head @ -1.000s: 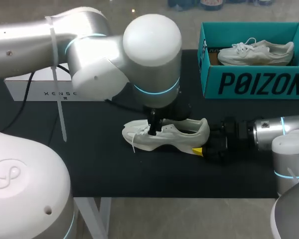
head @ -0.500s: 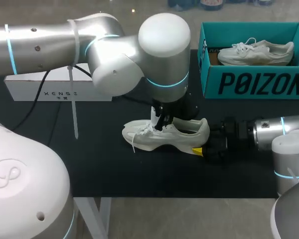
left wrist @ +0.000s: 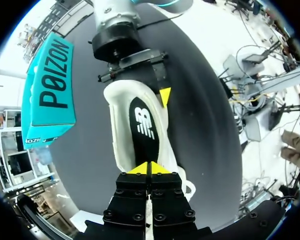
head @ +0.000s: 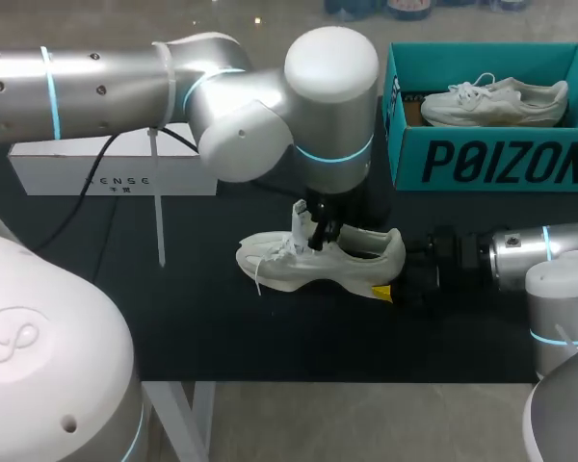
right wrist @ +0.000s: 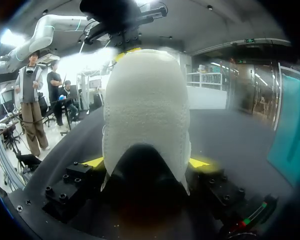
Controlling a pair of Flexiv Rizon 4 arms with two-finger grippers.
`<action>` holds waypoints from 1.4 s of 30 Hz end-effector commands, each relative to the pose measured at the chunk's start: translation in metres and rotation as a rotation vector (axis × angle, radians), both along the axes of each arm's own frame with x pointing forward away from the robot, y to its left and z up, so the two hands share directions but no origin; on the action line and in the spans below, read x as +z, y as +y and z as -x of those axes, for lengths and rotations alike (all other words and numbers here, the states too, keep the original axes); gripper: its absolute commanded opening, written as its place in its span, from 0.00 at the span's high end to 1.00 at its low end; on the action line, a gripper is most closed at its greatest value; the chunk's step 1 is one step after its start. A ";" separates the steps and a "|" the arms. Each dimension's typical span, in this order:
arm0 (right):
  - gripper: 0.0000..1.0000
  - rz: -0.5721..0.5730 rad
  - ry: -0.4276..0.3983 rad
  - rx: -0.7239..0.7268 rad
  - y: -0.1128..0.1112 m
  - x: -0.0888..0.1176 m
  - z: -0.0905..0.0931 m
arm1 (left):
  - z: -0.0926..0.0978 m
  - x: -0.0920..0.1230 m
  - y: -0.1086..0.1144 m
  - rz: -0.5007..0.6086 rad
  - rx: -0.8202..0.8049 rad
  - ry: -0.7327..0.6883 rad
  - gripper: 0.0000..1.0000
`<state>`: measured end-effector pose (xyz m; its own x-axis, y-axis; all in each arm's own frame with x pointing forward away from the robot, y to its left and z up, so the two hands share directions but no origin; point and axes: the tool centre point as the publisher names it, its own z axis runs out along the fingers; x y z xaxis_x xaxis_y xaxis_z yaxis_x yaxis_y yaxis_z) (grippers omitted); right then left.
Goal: Take the shoe out of the shoebox, open the shoe tongue, remove and reinsert the insole, then place the shoe into the shoebox
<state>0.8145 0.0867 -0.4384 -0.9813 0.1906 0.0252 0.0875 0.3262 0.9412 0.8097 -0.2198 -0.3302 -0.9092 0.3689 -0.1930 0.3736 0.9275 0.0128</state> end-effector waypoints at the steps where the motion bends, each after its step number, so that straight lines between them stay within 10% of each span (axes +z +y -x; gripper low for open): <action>1: 1.00 0.001 0.001 -0.002 0.002 -0.005 0.001 | 0.001 -0.016 -0.006 -0.010 -0.002 0.017 1.00; 20: 1.00 0.001 0.001 -0.002 0.002 -0.005 0.001 | 0.008 -0.043 -0.010 -0.042 -0.015 0.079 1.00; 23: 1.00 0.001 0.001 -0.002 0.002 -0.005 0.001 | 0.006 -0.044 -0.014 -0.049 -0.019 0.084 0.65; 42: 1.00 0.001 0.001 -0.002 0.002 -0.005 0.001 | -0.005 -0.064 -0.022 -0.064 -0.031 0.111 0.77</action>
<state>0.8144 0.0867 -0.4385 -0.9814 0.1903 0.0247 0.0869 0.3263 0.9413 0.8124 -0.2381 -0.3856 -0.9119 0.4037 -0.0734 0.4026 0.9149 0.0298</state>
